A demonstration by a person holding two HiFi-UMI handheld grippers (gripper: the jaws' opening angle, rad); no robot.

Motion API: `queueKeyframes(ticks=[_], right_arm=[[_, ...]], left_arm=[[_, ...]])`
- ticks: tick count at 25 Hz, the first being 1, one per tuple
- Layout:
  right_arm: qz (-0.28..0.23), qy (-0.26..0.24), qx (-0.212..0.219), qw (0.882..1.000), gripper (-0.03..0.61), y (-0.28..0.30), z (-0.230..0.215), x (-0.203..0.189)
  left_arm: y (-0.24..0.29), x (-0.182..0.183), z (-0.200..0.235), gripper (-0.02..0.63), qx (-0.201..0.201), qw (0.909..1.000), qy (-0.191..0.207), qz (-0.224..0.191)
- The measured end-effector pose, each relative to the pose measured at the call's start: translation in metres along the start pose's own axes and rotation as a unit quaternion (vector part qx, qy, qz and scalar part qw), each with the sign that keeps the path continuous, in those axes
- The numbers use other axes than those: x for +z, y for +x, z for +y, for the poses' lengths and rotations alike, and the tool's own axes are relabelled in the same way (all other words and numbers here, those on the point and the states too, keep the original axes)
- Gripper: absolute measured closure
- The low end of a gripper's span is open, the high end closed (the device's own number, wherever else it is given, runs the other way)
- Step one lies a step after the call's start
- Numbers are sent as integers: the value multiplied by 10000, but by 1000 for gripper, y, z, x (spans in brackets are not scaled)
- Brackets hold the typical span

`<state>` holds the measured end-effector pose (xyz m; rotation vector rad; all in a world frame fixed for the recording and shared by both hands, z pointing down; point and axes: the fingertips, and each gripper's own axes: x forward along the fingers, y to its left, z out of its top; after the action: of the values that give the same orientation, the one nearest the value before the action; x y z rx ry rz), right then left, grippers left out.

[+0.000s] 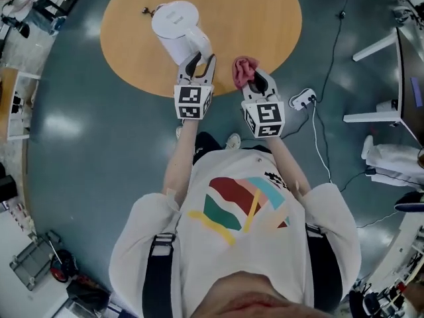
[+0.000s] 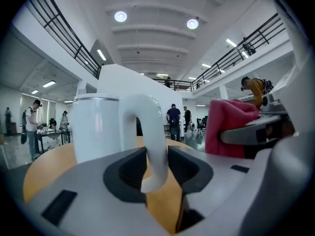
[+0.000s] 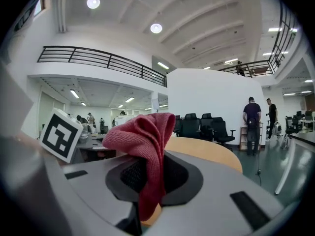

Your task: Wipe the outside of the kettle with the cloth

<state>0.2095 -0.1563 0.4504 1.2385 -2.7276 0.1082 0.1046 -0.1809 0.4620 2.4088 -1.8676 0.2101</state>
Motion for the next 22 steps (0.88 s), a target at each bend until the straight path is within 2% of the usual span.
queueKeyframes(ticks=[3, 7, 12, 14, 17, 20, 22], right_arm=[[-3, -61, 352, 9994, 531, 15, 18, 0], [36, -109, 786, 9968, 532, 41, 68, 9], [89, -18, 1016, 9948, 531, 58, 91, 5], [95, 23, 1078, 9941, 531, 65, 106, 7], [136, 3, 1072, 9941, 531, 76, 135, 15], [90, -258, 978, 9948, 531, 87, 157, 35], [-68, -586, 863, 9945, 531, 92, 157, 60]], left_arm=[[-24, -9, 15, 436, 245, 9996, -137, -28], [-64, -11, 63, 443, 718, 9974, -20, 64], [-88, -19, 98, 463, 1381, 9902, -73, 170], [-97, -19, 110, 491, 1433, 9895, -15, 208], [-112, -12, 131, 492, 1384, 9902, 23, 168], [-132, -2, 145, 491, 1259, 9919, -116, -80], [-140, 2, 141, 491, 999, 9946, -167, -207]])
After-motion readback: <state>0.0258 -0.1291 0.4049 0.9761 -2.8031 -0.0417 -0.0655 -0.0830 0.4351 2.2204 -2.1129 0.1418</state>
